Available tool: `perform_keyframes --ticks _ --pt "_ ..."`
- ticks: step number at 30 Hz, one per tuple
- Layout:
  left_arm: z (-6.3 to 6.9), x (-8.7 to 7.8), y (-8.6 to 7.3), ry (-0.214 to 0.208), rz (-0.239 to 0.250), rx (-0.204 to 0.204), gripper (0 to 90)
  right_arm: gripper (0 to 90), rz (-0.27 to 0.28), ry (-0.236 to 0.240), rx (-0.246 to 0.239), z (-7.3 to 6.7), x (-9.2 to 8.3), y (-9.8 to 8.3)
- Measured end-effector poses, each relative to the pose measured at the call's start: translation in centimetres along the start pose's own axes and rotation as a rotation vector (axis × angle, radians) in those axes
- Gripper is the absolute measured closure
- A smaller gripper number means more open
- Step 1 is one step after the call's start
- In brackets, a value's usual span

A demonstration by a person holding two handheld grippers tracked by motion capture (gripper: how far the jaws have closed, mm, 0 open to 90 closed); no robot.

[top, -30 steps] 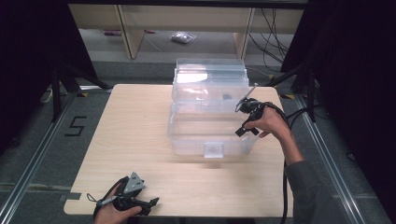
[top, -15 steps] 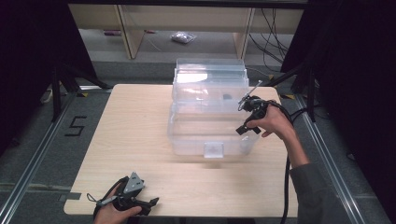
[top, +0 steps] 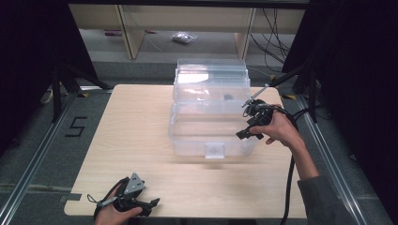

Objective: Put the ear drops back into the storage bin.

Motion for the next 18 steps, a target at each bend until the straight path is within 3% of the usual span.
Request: perform_keyframes --ticks 6,7,9,10,11,13,14,16,17,18 --pt "-0.1 0.0 0.0 0.003 -0.006 0.01 15.9 24.5 0.045 -0.003 0.01 -0.4 -0.4 -0.6" --pt "0.1 0.1 0.1 0.008 0.018 -0.024 15.9 24.5 0.05 0.0 0.01 -0.5 -0.4 -0.8" --pt "0.1 0.1 0.1 0.008 0.021 -0.027 15.9 24.5 0.071 0.007 -0.011 -0.6 -0.4 -1.0" --pt "0.0 0.1 0.1 0.015 0.023 -0.018 15.9 24.5 0.075 0.009 0.015 -0.9 -0.4 -1.3" --pt "0.0 0.1 0.2 0.013 0.026 -0.023 15.9 24.5 0.079 0.014 0.014 -1.0 -0.5 -1.4" --pt "-0.1 -0.1 0.0 0.003 -0.002 0.011 15.9 24.4 0.089 0.016 0.011 -1.3 -0.6 -1.6" --pt "0.0 0.1 0.1 0.014 0.019 -0.017 15.9 24.4 0.1 0.019 0.008 -1.4 -0.6 -1.6" --pt "0.2 0.1 0.2 0.008 0.027 -0.031 15.9 24.3 0.11 0.029 0.008 -1.8 -0.7 -1.8" --pt "0.1 0.0 0.1 -0.001 0.008 -0.001 15.9 24.3 0.107 0.027 0.018 -2.0 -0.7 -2.0" --pt "0.1 0.0 0.1 -0.001 0.009 -0.003 15.9 24.2 0.12 0.03 -0.008 -2.1 -0.7 -2.0"
Point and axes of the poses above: each handheld gripper's, and its own axes: x roughly forward along the jaws, y roughly out of its top, z roughly to its right, the point moved 4 cm from there along x, roughly forward along the jaws, and after that the axes turned 15 degrees about x, right-handed, at the moved point
